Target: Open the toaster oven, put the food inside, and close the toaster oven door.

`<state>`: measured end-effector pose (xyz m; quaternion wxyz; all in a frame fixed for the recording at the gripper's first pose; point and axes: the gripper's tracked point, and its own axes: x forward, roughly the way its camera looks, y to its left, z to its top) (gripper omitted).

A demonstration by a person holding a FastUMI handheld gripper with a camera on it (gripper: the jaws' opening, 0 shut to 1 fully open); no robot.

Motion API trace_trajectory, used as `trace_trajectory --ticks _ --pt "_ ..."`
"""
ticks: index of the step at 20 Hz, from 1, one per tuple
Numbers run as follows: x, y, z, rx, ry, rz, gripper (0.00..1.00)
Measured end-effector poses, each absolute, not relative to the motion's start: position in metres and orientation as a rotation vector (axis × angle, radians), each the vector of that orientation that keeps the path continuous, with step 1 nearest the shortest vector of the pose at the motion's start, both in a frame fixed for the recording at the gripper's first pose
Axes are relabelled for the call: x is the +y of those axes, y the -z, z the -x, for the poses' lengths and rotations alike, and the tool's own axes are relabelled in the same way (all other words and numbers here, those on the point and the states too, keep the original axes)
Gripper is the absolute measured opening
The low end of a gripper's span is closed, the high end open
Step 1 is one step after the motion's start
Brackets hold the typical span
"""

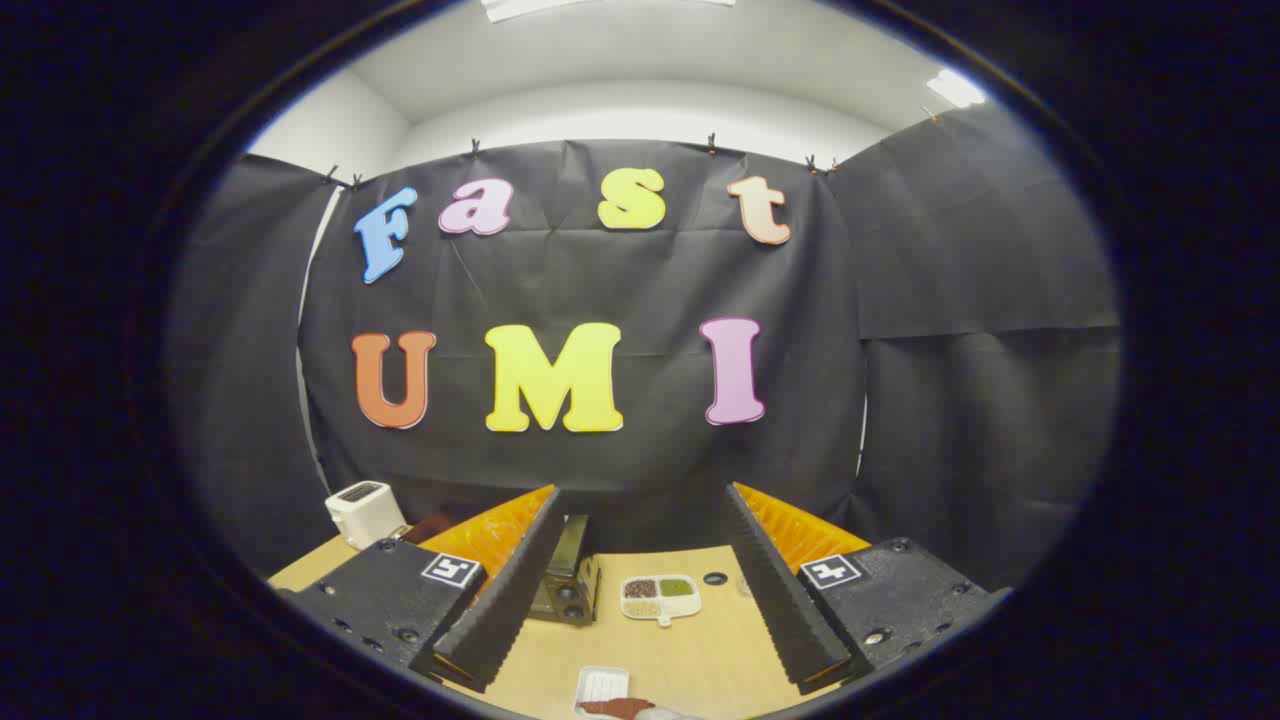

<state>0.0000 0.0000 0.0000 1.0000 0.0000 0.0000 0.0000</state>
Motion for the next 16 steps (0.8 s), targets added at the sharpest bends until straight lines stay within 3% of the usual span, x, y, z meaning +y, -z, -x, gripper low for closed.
trace_trajectory --ticks 16 --pt "0.042 0.022 -0.016 0.029 -0.005 0.013 1.0"
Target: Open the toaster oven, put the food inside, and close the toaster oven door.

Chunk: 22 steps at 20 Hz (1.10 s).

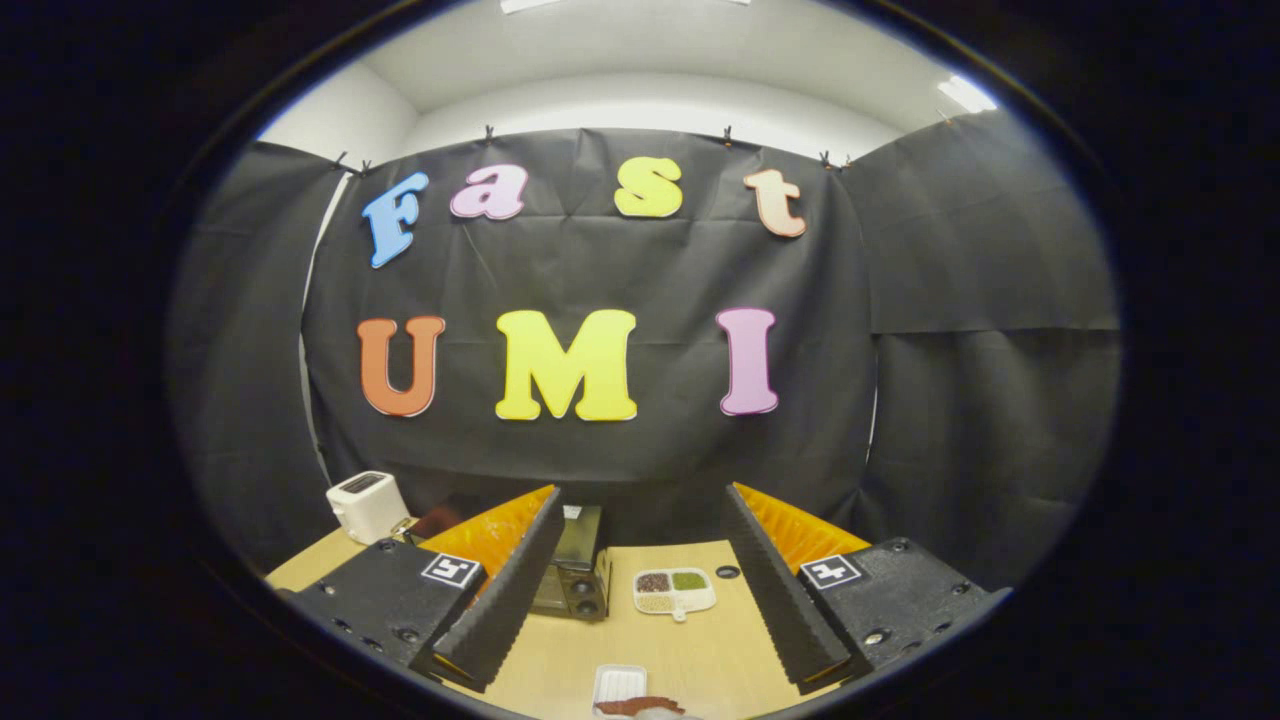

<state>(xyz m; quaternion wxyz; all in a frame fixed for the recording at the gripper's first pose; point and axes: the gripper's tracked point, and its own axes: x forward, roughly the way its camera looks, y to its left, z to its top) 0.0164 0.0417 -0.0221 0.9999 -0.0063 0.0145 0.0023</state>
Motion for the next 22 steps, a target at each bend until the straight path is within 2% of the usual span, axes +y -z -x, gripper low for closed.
trace_trajectory --ticks 3,10,22 --pt "0.063 0.033 -0.032 0.032 0.011 -0.006 1.0" --pt "0.153 0.095 -0.092 0.122 -0.08 0.031 1.0" --pt "0.259 0.222 -0.207 0.302 -0.113 0.039 1.0"
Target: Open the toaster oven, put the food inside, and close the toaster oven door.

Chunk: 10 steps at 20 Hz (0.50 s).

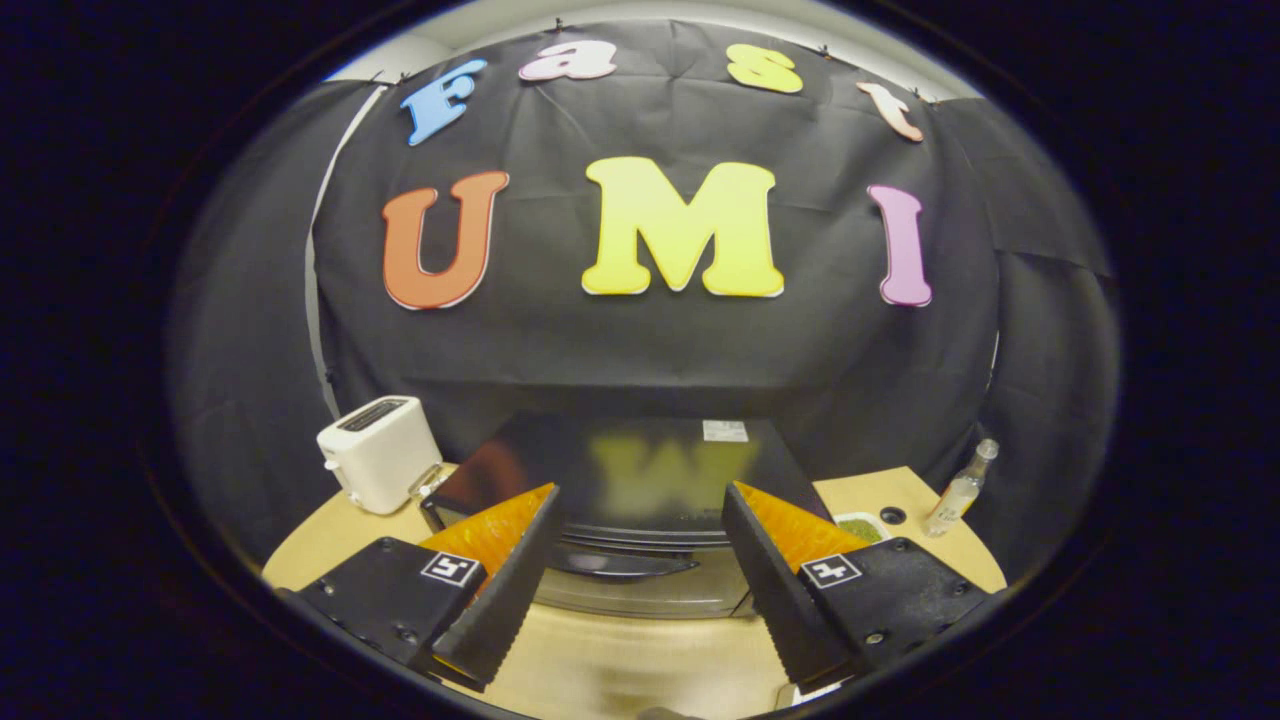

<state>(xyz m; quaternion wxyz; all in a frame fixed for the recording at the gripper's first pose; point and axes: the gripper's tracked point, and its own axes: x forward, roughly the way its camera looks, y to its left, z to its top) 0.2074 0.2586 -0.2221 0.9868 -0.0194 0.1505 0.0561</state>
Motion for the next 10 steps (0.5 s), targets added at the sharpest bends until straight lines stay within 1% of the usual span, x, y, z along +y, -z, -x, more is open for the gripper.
trace_trajectory --ticks 4,10 --pt "0.272 0.258 -0.22 0.381 -0.11 0.057 1.0" --pt "0.274 0.262 -0.215 0.379 -0.117 0.04 1.0"
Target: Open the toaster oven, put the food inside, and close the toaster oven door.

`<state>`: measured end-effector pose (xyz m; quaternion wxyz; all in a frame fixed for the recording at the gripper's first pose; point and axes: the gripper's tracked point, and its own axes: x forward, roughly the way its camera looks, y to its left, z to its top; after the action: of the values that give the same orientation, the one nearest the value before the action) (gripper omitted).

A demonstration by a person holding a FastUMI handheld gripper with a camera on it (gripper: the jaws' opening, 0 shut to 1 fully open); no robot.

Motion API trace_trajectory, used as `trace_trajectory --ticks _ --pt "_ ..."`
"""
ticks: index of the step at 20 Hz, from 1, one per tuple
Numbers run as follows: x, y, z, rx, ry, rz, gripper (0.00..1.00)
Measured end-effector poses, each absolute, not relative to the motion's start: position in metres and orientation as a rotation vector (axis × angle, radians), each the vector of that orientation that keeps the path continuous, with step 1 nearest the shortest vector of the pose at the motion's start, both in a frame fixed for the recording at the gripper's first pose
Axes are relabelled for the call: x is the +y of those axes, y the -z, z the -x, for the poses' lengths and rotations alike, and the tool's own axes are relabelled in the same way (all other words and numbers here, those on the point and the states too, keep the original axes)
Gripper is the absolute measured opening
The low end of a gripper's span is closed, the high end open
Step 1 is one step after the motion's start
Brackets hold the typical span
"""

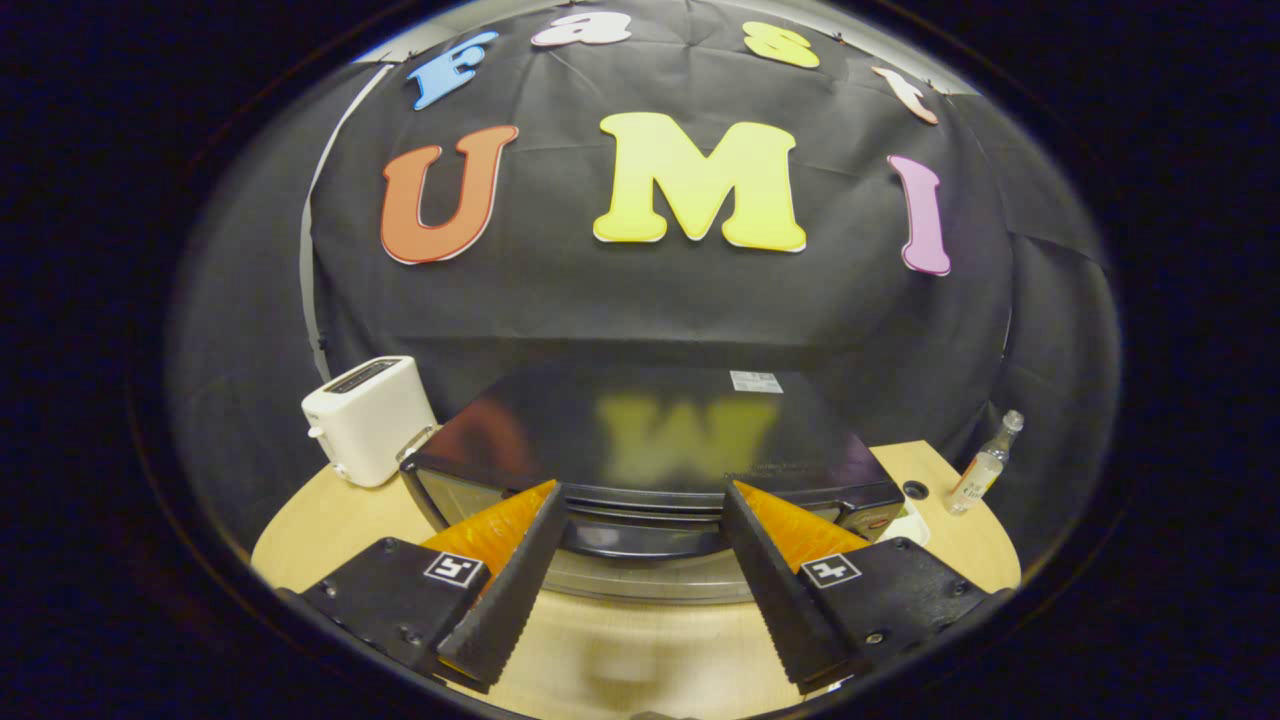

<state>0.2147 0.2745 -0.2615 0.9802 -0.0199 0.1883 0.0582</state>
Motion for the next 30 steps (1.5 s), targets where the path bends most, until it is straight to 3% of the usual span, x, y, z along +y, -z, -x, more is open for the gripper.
trace_trajectory --ticks 12,30 --pt "0.273 0.275 -0.161 0.426 -0.125 -0.033 1.0" --pt "0.267 0.38 -0.059 0.638 -0.149 0.046 1.0"
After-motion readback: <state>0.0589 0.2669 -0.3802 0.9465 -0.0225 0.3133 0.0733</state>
